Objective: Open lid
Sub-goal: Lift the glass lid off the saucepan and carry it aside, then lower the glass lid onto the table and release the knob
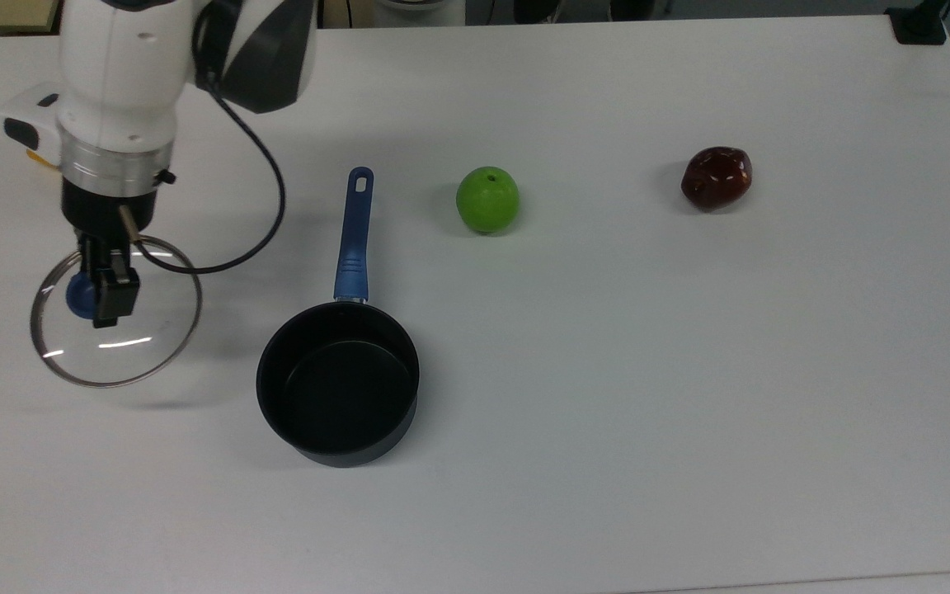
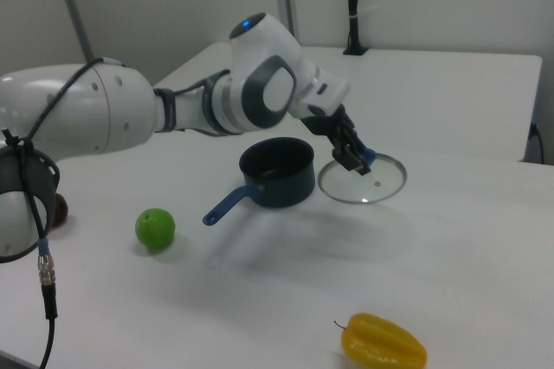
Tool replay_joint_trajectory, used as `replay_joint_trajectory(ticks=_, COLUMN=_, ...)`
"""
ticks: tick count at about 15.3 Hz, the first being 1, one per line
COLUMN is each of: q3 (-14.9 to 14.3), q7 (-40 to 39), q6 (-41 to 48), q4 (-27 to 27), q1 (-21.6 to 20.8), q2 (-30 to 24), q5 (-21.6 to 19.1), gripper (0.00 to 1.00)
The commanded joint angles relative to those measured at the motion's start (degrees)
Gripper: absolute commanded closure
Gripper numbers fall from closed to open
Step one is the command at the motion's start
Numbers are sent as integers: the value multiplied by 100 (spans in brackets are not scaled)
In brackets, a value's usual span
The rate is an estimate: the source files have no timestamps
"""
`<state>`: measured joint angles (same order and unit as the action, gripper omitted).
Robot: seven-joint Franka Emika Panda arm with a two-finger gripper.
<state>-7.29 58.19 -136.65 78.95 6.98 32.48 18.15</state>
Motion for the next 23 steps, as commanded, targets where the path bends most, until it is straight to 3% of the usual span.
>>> replay_joint_trajectory(ticks=1, q3=26, q7=-167, q6=-1011, q4=612, q1=312, q2=-119, q5=-101, gripper=52)
replay_joint_trajectory(ticks=7, q3=17, q7=-317, q6=-1478, q4=657, q1=514, q2=399, q5=-57, gripper=52)
replay_joint_trajectory(ticks=16, q3=17, q7=-317, q6=-1567, q4=666, q1=532, q2=619, q5=-5, gripper=52)
replay_joint_trajectory(ticks=20, q3=17, q7=-282, q6=-1549, q4=692, q1=541, q2=646, q5=-75, gripper=35)
replay_joint_trajectory(ticks=23, q3=26, q7=-273, q6=-1532, q4=684, q1=567, q2=628, q5=-84, gripper=31)
